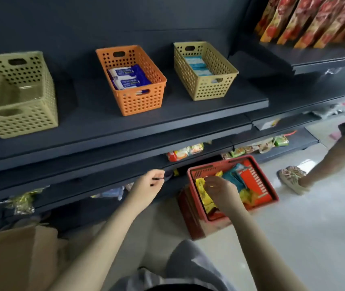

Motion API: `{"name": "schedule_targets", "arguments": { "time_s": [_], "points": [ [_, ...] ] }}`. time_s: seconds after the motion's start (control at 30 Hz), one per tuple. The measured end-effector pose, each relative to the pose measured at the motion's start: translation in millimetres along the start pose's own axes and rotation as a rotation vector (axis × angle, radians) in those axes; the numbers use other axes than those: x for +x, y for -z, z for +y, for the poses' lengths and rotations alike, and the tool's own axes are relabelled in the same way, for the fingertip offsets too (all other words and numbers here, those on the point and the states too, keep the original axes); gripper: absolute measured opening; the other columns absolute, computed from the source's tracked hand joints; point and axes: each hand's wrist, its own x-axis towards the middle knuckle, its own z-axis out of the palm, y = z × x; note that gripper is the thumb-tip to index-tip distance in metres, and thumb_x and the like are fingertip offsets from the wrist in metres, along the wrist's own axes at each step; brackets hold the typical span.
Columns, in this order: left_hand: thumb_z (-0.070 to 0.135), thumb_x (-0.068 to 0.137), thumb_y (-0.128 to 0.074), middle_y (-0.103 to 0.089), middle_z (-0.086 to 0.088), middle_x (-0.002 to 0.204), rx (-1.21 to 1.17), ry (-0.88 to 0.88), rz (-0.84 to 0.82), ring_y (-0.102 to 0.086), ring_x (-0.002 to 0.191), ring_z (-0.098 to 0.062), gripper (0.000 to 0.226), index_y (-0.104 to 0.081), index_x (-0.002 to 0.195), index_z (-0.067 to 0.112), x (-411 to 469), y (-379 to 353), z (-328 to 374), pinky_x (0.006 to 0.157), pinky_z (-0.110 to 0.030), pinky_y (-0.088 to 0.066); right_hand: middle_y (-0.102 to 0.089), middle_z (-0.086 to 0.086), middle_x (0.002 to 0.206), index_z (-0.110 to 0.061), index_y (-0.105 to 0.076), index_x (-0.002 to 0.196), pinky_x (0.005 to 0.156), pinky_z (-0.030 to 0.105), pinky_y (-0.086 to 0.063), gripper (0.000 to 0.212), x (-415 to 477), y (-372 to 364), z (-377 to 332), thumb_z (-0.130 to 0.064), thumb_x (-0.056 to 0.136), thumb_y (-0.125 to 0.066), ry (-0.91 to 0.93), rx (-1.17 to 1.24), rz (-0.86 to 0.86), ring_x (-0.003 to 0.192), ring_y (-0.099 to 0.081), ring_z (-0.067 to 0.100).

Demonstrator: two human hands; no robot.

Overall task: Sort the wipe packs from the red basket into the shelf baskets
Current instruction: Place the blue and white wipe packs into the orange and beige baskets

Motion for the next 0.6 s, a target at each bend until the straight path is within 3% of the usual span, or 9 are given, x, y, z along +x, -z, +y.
{"name": "schedule_targets", "arguments": {
  "time_s": [0.07, 0.2, 0.3, 0.43, 0.53, 0.6],
  "points": [
    [0.016, 0.094, -0.057, -0.066, 0.008, 0.111, -0.004, 0.057, -0.046, -0.063, 0.105, -0.008, 0.021, -0.062, 0.112, 0.026, -5, -23, -14, 0.096, -0.024, -0.046, -0.073, -0.004, 0.096, -0.015, -0.070, 0.106, 0.073, 0.017, -0.046, 0.020, -13, -4, 26, -0.013, 0.088, -0.064, -0.089, 0.004, -0.045, 0.080, -0.066, 0.010],
    [0.015, 0.095, -0.057, -0.067, 0.003, 0.106, 0.004, 0.161, -0.148, -0.063, 0.107, -0.013, 0.015, -0.063, 0.107, 0.022, -4, -79, -30, 0.091, -0.020, -0.045, -0.073, 0.000, 0.101, -0.012, -0.071, 0.106, 0.085, 0.032, -0.052, 0.019, -27, 8, 84, -0.014, 0.088, -0.064, -0.283, 0.089, -0.065, 0.097, -0.067, 0.022],
    [0.018, 0.095, -0.056, -0.067, 0.002, 0.108, 0.053, 0.239, -0.208, -0.061, 0.105, -0.010, 0.018, -0.065, 0.110, 0.017, 7, -123, -32, 0.088, -0.020, -0.043, -0.069, -0.002, 0.094, -0.017, -0.069, 0.098, 0.066, 0.014, -0.042, 0.015, -29, 31, 123, -0.007, 0.090, -0.061, -0.328, 0.087, -0.063, 0.087, -0.065, 0.016],
    [0.020, 0.096, -0.054, -0.067, -0.003, 0.115, 0.100, 0.338, -0.223, -0.060, 0.109, -0.014, 0.020, -0.065, 0.112, 0.016, 35, -183, -25, 0.091, -0.024, -0.044, -0.071, 0.012, 0.109, -0.002, -0.068, 0.112, 0.062, 0.011, -0.035, 0.023, 1, 68, 192, -0.005, 0.090, -0.061, -0.394, 0.069, -0.086, 0.098, -0.066, 0.025],
    [0.019, 0.097, -0.054, -0.065, -0.004, 0.117, 0.103, 0.421, -0.227, -0.059, 0.113, -0.017, 0.021, -0.064, 0.114, 0.013, 62, -230, -22, 0.092, -0.025, -0.044, -0.071, 0.016, 0.106, 0.002, -0.070, 0.105, 0.060, 0.008, -0.039, 0.019, 41, 92, 244, -0.001, 0.089, -0.061, -0.404, 0.061, -0.077, 0.097, -0.067, 0.029],
    [0.017, 0.097, -0.054, -0.065, -0.007, 0.120, 0.109, 0.466, -0.237, -0.059, 0.115, -0.018, 0.023, -0.063, 0.117, 0.010, 86, -263, -26, 0.093, -0.025, -0.043, -0.072, 0.017, 0.104, 0.003, -0.070, 0.102, 0.069, 0.017, -0.041, 0.016, 75, 100, 275, -0.001, 0.089, -0.061, -0.433, 0.078, -0.084, 0.098, -0.066, 0.031]
  ]
}}
